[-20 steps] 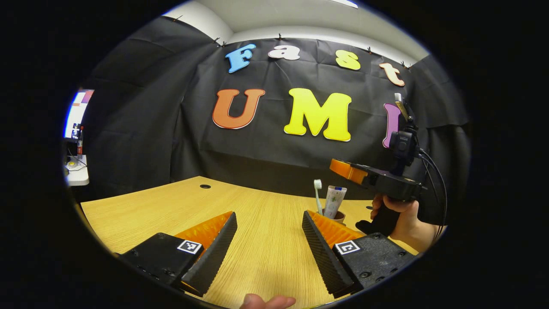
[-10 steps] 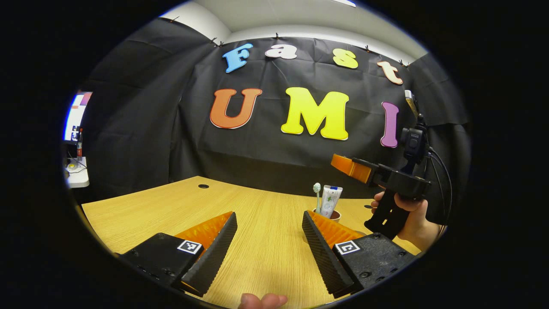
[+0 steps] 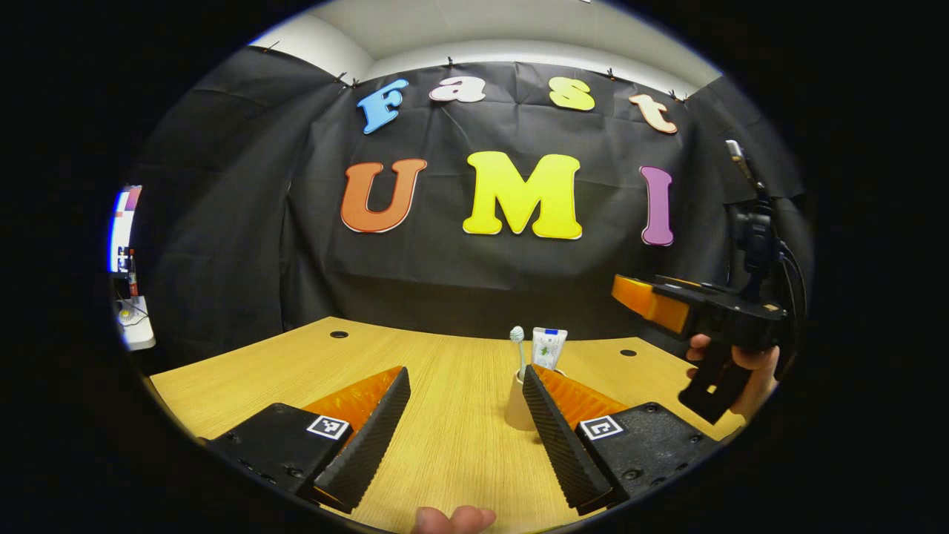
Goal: Put the toothbrush and toothpaste on the desktop into the cup, then pick up the cup and place it on the coaster on the desktop.
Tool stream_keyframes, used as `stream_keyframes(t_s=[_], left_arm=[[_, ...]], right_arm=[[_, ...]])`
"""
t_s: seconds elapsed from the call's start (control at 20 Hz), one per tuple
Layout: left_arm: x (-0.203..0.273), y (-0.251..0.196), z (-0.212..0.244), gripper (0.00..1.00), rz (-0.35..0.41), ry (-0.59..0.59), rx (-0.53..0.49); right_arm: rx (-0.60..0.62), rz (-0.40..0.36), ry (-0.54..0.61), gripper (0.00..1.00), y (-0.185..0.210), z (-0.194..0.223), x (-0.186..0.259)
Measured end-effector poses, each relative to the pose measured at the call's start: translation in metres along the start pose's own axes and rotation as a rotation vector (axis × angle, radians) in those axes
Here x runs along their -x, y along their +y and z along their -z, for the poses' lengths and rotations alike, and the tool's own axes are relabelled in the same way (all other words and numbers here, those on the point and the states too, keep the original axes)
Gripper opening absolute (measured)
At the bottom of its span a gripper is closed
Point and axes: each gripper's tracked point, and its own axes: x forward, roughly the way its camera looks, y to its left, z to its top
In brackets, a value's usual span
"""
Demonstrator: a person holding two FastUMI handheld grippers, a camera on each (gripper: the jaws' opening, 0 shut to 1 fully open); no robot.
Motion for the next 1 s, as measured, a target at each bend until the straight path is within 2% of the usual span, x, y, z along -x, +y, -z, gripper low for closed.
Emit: stream_keyframes(t_s=[0.2,0.25,0.4,0.55,0.65,0.7,0.85,1.0], left_arm=[[-0.018,-0.017,-0.004,0.97,0.048,0.084,0.030],[-0.024,-0.021,-0.007,0.97,0.058,0.098,0.030],[-0.045,-0.033,-0.023,0.97,0.094,0.135,0.017],[-0.067,-0.045,-0.039,0.97,0.138,0.180,0.032],[-0.084,-0.053,-0.048,0.97,0.158,0.213,0.018],[-0.093,-0.059,-0.051,0.97,0.173,0.237,0.007],[-0.114,-0.075,-0.033,0.97,0.210,0.408,-0.010],[-0.125,-0.088,-0.004,0.97,0.232,0.604,-0.039]], right_arm=[[0.012,0.074,0.069,0.93,-0.048,0.015,0.054],[0.005,0.080,0.081,0.95,-0.058,0.018,0.068],[0.000,0.079,0.089,0.93,-0.081,0.017,0.109],[0.020,0.132,0.092,0.93,-0.116,0.018,0.141],[0.029,0.155,0.097,0.95,-0.129,0.021,0.163],[0.028,0.158,0.101,0.93,-0.133,0.023,0.172],[0.004,0.137,0.131,0.95,-0.137,0.031,0.192],[-0.031,0.159,0.141,0.95,-0.151,0.033,0.203]])
